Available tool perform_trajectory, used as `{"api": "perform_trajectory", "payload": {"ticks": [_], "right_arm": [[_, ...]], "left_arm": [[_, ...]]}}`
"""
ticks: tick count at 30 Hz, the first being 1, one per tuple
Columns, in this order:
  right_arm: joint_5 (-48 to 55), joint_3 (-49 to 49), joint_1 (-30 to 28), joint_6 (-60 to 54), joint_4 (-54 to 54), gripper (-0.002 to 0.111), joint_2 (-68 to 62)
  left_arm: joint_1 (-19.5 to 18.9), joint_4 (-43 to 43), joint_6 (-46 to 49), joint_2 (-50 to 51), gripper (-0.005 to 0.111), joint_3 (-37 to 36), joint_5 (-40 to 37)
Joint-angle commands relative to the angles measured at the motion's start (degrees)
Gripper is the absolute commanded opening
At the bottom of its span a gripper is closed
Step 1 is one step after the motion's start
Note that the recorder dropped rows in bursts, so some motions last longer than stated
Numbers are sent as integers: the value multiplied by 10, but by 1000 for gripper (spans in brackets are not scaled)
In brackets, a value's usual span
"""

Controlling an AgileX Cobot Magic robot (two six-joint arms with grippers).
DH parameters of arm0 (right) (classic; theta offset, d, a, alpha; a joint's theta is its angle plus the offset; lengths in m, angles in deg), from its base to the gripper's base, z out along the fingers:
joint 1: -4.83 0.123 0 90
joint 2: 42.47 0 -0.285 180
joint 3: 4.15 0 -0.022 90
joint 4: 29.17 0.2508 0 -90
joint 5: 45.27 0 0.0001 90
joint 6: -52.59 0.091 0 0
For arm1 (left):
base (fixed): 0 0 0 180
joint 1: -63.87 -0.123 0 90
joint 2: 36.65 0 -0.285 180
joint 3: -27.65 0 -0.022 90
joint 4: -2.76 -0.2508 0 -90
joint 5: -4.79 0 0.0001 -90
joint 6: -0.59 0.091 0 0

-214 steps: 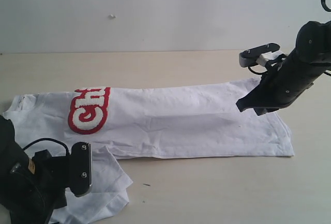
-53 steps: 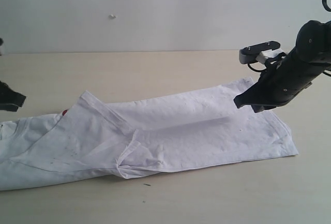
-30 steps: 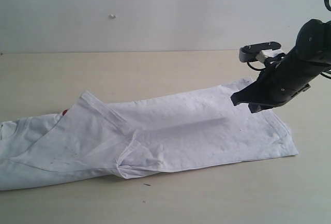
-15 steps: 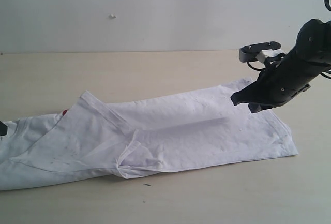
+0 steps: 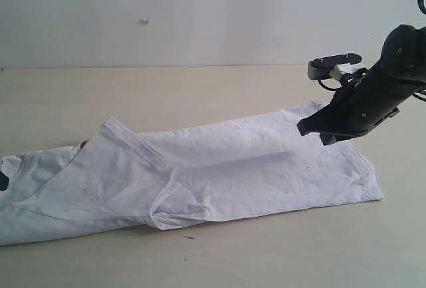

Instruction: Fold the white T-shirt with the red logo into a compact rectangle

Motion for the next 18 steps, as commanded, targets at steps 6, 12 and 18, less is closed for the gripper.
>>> {"api": "perform_trajectory", "payload": {"ticks": [6,12,18], "right_arm": [[-2,-4,0,-5,-1,0,3],[0,-4,0,-5,-1,0,3],[9,-4,0,-5,-1,0,3]], "left_arm": [[42,7,31,25,69,-4,-38],[70,27,46,33,69,-4,-63],[84,52,46,33,56,-4,-106]]}}
